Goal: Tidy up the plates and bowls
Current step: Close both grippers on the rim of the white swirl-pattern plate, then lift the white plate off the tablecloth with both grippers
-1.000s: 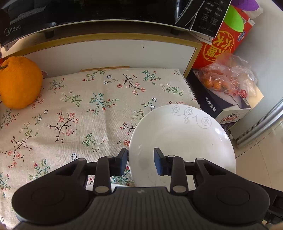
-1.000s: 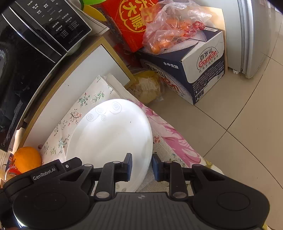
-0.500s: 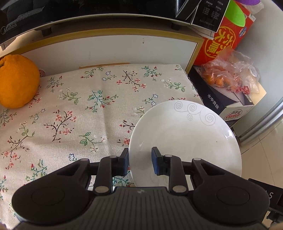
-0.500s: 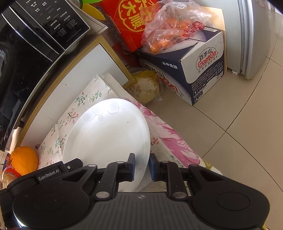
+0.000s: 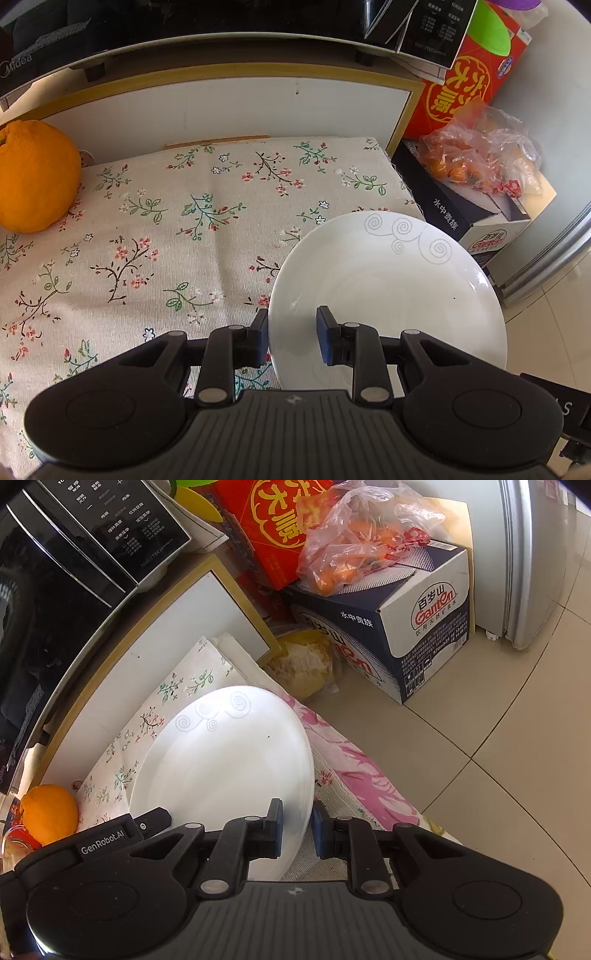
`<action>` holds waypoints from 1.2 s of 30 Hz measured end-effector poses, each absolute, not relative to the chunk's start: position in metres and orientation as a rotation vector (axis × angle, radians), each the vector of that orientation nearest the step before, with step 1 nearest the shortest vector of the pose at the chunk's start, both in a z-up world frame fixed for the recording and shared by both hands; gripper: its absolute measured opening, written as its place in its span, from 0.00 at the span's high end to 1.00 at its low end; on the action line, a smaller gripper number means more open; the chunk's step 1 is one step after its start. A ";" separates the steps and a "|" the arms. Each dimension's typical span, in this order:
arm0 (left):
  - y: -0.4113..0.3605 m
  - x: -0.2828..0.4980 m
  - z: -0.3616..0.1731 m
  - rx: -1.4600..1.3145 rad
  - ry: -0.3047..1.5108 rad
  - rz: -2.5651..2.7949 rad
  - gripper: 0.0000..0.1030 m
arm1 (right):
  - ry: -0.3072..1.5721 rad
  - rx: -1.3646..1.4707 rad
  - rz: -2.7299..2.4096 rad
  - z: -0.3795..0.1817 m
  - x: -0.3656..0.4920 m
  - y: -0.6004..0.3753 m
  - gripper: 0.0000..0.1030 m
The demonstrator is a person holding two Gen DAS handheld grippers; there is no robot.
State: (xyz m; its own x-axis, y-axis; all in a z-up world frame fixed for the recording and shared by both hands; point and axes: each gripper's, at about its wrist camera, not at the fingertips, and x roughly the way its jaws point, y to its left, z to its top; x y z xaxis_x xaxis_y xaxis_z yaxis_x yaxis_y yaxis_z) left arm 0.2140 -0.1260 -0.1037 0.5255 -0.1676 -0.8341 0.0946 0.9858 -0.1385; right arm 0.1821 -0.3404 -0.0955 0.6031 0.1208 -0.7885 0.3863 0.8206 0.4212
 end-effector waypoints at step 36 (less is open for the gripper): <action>-0.124 0.209 -0.086 -0.088 0.957 -0.136 0.87 | 0.877 0.530 -0.161 -0.078 0.175 -0.335 0.89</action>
